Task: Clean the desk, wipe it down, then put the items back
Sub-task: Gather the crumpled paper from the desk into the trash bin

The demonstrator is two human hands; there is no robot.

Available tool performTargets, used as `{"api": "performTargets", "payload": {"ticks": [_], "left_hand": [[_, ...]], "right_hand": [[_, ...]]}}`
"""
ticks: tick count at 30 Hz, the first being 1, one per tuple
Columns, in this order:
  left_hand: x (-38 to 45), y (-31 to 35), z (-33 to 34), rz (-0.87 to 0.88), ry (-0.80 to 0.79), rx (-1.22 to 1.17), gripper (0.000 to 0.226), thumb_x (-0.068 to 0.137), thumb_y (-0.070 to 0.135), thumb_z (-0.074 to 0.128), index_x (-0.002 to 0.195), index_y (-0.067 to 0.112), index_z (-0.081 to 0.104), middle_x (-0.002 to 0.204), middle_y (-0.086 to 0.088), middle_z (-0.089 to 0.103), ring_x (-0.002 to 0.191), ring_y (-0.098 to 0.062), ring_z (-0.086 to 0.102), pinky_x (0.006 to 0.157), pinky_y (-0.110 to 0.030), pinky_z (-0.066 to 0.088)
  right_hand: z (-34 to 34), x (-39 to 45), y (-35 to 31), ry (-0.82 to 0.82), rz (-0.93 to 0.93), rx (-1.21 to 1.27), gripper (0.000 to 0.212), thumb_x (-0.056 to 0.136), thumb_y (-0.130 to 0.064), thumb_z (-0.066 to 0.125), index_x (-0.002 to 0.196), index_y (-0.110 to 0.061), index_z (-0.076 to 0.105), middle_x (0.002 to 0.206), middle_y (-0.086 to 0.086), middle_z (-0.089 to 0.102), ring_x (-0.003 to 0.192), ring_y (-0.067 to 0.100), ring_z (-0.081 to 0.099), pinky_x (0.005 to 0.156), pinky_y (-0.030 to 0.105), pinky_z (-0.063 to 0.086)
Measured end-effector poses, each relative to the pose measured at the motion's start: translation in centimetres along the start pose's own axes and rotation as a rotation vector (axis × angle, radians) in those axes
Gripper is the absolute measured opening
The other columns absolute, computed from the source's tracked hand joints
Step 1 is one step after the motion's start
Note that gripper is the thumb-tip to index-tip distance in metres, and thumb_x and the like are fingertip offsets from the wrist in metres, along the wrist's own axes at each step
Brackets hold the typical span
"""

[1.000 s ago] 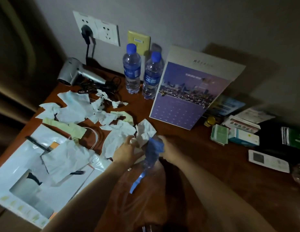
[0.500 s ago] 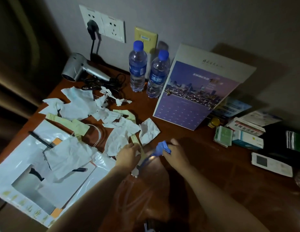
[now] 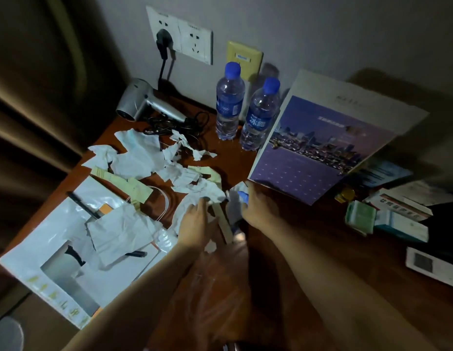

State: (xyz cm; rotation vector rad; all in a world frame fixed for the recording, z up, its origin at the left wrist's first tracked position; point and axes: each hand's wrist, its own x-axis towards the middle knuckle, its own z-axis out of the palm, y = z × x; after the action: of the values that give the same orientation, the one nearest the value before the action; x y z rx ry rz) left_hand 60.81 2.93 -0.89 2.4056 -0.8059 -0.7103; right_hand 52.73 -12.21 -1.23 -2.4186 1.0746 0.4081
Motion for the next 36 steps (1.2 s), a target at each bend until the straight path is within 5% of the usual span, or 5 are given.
{"api": "performTargets", "payload": {"ticks": [17,22,26,31,36], "left_hand": [[1.0,-1.8,-1.0,0.027,0.147,-0.014,0.031,0.084,-0.006,0.054,0.110,0.004,0.068,0.108,-0.015,0.049,0.101,-0.030,0.052,0.077,-0.025,0.038],[0.8,-1.7,-1.5,0.023,0.141,-0.016,0.039,0.084,-0.010,0.048,0.115,0.007,0.065,0.122,-0.012,0.048,0.107,-0.026,0.052,0.076,-0.021,0.037],[0.6,-2.0,-1.5,-0.028,0.099,-0.046,0.041,0.091,0.000,0.047,0.130,0.008,0.051,0.129,-0.014,0.045,0.111,-0.032,0.051,0.080,-0.026,0.038],[0.6,-2.4,-0.8,-0.109,0.036,-0.016,0.055,0.087,0.038,0.062,0.133,0.012,0.047,0.129,-0.011,0.047,0.112,-0.026,0.051,0.088,-0.036,0.046],[0.2,-1.5,-0.2,-0.062,-0.002,0.005,0.069,0.078,0.059,0.061,0.130,0.014,0.049,0.125,-0.007,0.050,0.111,-0.025,0.053,0.087,-0.035,0.045]], "right_hand": [[1.1,-2.4,1.0,0.053,0.013,0.382,0.022,0.088,0.004,0.050,0.104,-0.010,0.049,0.111,0.003,0.058,0.095,0.019,0.060,0.068,0.024,0.047],[0.8,-2.5,-1.2,0.014,-0.022,0.305,0.023,0.093,-0.027,0.054,0.110,-0.013,0.047,0.098,0.002,0.054,0.081,0.017,0.054,0.064,0.028,0.041],[2.9,-2.4,-2.7,-0.134,0.100,0.207,0.043,0.084,-0.050,0.061,0.105,-0.016,0.047,0.090,-0.002,0.047,0.087,0.021,0.057,0.067,0.031,0.043],[4.4,-3.2,-2.8,-0.153,0.092,0.272,0.025,0.086,-0.024,0.060,0.071,-0.017,0.041,0.073,-0.003,0.043,0.082,0.024,0.050,0.066,0.030,0.035],[3.3,-3.9,-2.3,-0.026,0.148,0.555,0.028,0.088,-0.010,0.057,0.116,-0.009,0.054,0.106,0.000,0.051,0.102,0.024,0.054,0.082,0.029,0.043]]}}
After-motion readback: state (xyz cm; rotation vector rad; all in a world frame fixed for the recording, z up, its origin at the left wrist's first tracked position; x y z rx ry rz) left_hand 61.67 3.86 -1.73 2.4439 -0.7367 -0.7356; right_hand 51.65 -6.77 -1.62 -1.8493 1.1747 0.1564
